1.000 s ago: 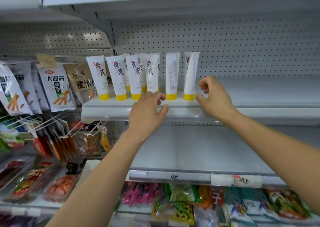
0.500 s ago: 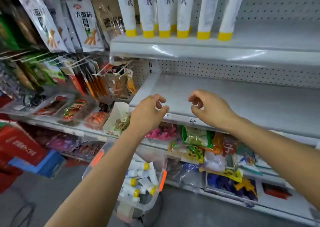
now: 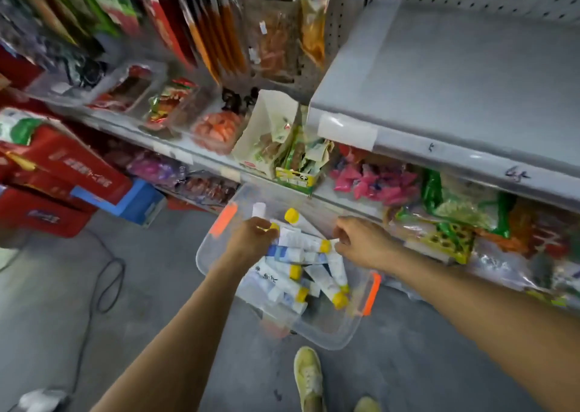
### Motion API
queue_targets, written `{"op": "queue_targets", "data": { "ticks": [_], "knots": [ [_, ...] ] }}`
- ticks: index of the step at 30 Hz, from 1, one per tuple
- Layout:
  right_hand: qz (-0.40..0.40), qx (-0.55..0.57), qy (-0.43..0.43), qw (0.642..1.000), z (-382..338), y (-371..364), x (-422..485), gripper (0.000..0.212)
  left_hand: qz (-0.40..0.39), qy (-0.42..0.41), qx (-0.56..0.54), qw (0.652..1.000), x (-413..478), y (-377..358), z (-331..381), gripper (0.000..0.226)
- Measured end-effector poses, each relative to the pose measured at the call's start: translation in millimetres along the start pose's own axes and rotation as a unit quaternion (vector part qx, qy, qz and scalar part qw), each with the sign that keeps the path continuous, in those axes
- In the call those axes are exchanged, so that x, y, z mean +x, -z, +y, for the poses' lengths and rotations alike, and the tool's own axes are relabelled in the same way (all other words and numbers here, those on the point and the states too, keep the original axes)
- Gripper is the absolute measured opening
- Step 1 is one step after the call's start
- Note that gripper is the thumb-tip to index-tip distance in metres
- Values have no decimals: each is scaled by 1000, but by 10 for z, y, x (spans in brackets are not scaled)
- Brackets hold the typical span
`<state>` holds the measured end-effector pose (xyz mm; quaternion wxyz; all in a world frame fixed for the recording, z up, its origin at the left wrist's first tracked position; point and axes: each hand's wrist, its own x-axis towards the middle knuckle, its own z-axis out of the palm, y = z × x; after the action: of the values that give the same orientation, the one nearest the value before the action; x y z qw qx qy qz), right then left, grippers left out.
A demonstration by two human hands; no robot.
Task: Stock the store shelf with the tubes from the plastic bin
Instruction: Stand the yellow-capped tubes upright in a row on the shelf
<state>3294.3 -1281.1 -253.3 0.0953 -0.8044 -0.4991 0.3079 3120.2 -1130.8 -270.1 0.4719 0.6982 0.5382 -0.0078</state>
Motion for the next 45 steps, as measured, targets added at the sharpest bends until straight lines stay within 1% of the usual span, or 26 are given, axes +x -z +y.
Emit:
{"op": "queue_targets", "data": {
  "ticks": [1, 2, 4, 6, 8, 11, 12, 15, 16, 18, 20, 21, 25, 26, 27, 28, 30, 31, 32, 33, 35, 36, 37, 38, 41, 45],
  "knots": [
    [-17, -3, -6, 1000, 48, -186, 161, 11, 5, 21, 19, 1000, 193, -69, -166, 26],
    [-32, -7, -15, 999, 89, -357, 311, 17, 13, 17, 58, 998, 385, -145, -327, 31],
    [-55, -29, -34, 997, 168, -654, 587, 30, 8, -43, 196, 980, 700, -269, -573, 38],
    [-65, -65, -53, 994, 235, -901, 840, 37, -3, -122, 342, 932, 971, -373, -735, 44],
    [-59, -104, -70, 990, 284, -1061, 994, 39, -2, -192, 462, 866, 1161, -449, -834, 48],
    [-64, -166, -88, 980, 393, -1369, 1213, 43, -22, -222, 589, 777, 1428, -593, -994, 48],
    [-66, -183, -90, 977, 420, -1458, 1247, 44, -21, -219, 611, 760, 1483, -619, -1056, 45],
    [-38, -222, -89, 970, 463, -1642, 1331, 46, -44, -209, 620, 755, 1619, -670, -1144, 35],
    [-28, -233, -86, 968, 464, -1679, 1357, 47, -61, -189, 608, 769, 1626, -673, -1172, 33],
    [-17, -251, -79, 965, 478, -1743, 1403, 46, -88, -161, 607, 773, 1671, -632, -1184, 31],
    [-26, -249, -70, 965, 465, -1738, 1402, 48, -153, -134, 591, 781, 1646, -583, -1103, 28],
    [-41, -230, -75, 969, 440, -1697, 1382, 51, -163, -119, 572, 795, 1604, -573, -1041, 27],
    [-106, -66, -159, 979, 317, -1407, 1242, 56, -101, 15, 453, 886, 1323, -449, -859, 27],
    [-121, -21, -182, 976, 291, -1343, 1199, 54, -96, -6, 469, 878, 1277, -415, -815, 25],
    [-133, 34, -199, 970, 267, -1281, 1154, 50, -84, -39, 512, 854, 1231, -357, -753, 24],
    [-141, 96, -210, 963, 229, -1208, 1093, 45, -77, -78, 582, 806, 1181, -282, -695, 25],
    [-147, 192, -219, 945, 127, -1036, 945, 37, -57, -109, 644, 755, 1063, -128, -575, 32],
    [-148, 221, -223, 938, 80, -946, 857, 36, -49, -95, 624, 774, 985, -57, -508, 38],
    [-145, 247, -222, 932, 25, -849, 755, 36, -50, -84, 587, 804, 896, 13, -461, 44],
    [-137, 273, -218, 927, -29, -757, 650, 36, -60, -58, 522, 849, 792, 76, -410, 49],
    [-107, 320, -209, 918, -129, -578, 433, 30, -81, 1, 305, 949, 552, 137, -369, 49],
    [-86, 345, -205, 912, -168, -489, 321, 30, -90, 25, 171, 981, 416, 133, -335, 43],
    [-63, 373, -200, 904, -197, -399, 206, 31, -91, 41, 51, 994, 275, 118, -297, 37],
    [-40, 400, -192, 895, -226, -292, 78, 31, -95, 57, -29, 993, 125, 103, -228, 34],
    [15, 438, -170, 883, -272, 28, -290, 30, -118, 78, -167, 976, -305, 9, 31, 27],
    [77, 472, -135, 868, -279, 511, -852, 25, -150, 32, -313, 937, -844, -147, 510, 30]
  ]
}}
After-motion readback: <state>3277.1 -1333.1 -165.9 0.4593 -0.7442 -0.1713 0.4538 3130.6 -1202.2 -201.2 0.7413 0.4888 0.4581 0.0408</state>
